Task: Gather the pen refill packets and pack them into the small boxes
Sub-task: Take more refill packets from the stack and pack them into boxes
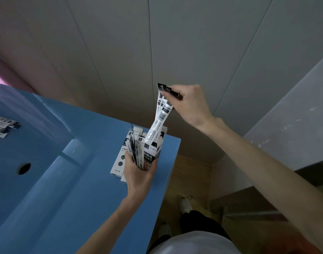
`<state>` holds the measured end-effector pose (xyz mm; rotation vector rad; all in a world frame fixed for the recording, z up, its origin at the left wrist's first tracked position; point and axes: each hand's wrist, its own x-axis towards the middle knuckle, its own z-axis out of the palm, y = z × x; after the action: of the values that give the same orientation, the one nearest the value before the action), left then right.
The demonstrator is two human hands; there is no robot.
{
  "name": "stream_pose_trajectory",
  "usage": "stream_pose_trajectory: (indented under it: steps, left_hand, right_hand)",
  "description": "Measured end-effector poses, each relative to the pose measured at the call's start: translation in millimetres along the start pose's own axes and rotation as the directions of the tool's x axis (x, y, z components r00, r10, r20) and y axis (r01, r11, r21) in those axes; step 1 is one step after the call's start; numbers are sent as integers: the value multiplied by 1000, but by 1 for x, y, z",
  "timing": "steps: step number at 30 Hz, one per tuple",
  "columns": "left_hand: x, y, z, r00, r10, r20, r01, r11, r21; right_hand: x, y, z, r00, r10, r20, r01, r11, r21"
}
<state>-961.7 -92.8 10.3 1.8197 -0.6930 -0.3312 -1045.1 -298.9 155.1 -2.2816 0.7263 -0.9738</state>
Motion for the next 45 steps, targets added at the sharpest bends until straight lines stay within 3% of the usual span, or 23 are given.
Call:
stream_pose_trajectory:
  steps: [4, 8, 13, 18, 31, 36, 40, 43, 45]
  left_hand:
    - [-5, 2, -3, 1000, 20, -7, -20, 1000, -4]
    - [-7, -1, -4, 1000, 15, -7, -15, 999, -30]
    - [-9, -5, -9, 1000, 14, -10, -15, 998, -60]
    - [-12, -5, -12, 1000, 6, -17, -8, 996, -86]
    - [-17, 3, -10, 1000, 28, 13, -27, 998, -63]
    - [-16, 4, -11, 999, 34, 17, -33, 997, -64]
    - [-14, 4, -12, 999, 36, 23, -35, 997, -63]
    - [-16, 2, -12, 999, 43, 25, -42, 998, -57]
    - [-17, 4, -11, 999, 44, 31, -42, 998, -49]
  right_hand:
    - [1, -14, 1, 995, -95, -17, 92, 990, -106]
    - [-3, -24, -1, 988, -141, 58, 148, 980, -131]
    - [-12, -21, -1, 993, -44, 109, 39, 998, 47]
    - [-12, -13, -8, 986, 34, 165, -54, 992, 116]
    - [-17, -45, -13, 940, 1, 341, 4, 1000, -14]
    - [-32, -53, -2, 975, 39, 218, -59, 995, 82]
    - [-38, -49, 6, 978, 71, 197, -65, 997, -37]
    - [-38, -47, 2, 988, 117, 100, -113, 993, -43]
    - [-41, -47, 1, 981, 148, 125, -136, 986, -94]
